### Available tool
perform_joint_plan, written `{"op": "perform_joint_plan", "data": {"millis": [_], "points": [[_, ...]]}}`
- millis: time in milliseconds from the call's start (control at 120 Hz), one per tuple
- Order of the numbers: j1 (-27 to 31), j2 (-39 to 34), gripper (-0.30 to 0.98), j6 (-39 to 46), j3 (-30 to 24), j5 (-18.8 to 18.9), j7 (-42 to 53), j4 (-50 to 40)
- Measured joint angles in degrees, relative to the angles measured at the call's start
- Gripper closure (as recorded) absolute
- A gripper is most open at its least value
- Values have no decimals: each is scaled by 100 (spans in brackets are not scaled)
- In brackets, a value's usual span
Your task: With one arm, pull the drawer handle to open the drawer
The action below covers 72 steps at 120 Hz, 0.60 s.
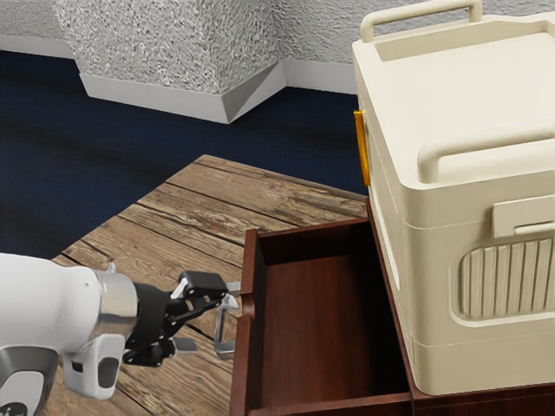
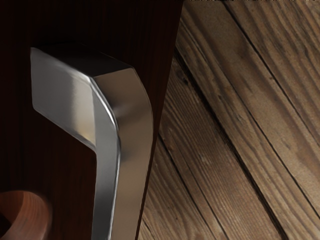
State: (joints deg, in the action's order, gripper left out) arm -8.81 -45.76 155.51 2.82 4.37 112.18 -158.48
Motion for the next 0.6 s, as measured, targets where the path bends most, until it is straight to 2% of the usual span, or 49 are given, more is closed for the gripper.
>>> {"op": "perform_joint_plan", "data": {"millis": [283, 400, 600], "points": [[-143, 207, 1, -274, -120, 18, -218, 1178], [-87, 465, 0, -973, -206, 129, -565, 2072], [-114, 1746, 0, -2621, -261, 511, -1580, 3972]]}}
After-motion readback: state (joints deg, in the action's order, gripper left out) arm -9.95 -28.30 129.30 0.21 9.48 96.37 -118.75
